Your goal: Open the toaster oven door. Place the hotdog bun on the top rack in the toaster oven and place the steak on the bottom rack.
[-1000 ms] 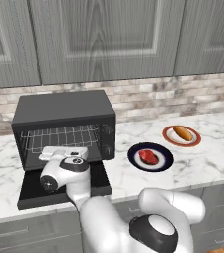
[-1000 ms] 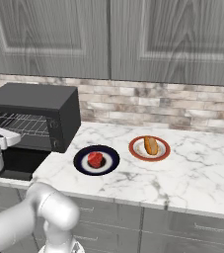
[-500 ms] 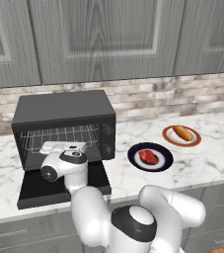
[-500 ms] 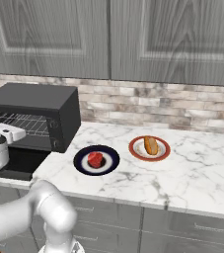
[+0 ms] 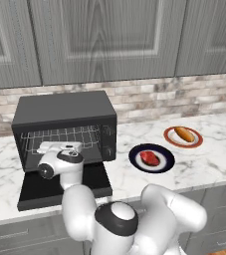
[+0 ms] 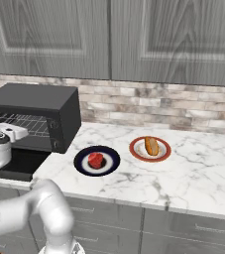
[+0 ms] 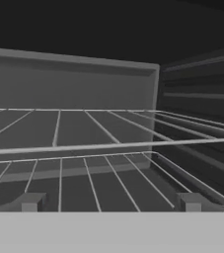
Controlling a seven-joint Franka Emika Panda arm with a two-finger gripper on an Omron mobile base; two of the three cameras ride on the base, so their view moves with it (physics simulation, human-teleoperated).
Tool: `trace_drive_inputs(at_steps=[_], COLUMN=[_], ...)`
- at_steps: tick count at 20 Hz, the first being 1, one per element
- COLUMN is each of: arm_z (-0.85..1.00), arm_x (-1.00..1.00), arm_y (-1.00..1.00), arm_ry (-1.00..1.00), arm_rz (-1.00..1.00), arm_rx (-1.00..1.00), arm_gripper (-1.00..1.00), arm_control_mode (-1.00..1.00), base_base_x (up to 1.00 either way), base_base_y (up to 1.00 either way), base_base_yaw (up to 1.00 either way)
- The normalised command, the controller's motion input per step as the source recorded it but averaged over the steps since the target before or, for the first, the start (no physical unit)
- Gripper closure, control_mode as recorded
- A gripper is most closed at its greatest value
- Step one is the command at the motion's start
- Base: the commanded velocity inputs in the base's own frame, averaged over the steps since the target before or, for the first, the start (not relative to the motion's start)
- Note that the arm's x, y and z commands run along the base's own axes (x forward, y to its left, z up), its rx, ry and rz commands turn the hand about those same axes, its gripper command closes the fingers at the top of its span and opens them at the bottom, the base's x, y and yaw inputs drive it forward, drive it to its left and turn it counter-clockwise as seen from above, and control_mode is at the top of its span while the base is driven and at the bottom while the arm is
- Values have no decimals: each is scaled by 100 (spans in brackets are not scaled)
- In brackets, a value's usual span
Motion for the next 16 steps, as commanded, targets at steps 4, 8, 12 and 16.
trace_drive_inputs(at_steps=[4,8,12,16], arm_z=[-18,-27,-26,-35], arm_x=[34,33,25,12], arm_y=[25,20,8,15], arm_ry=[6,8,8,5], arm_rz=[0,0,0,0], arm_rx=[0,0,0,0], arm_gripper=[-100,-100,-100,-100], arm_control_mode=[-100,-100,-100,-100], base_base_x=[0,0,0,0], base_base_y=[0,0,0,0], base_base_yaw=[0,0,0,0])
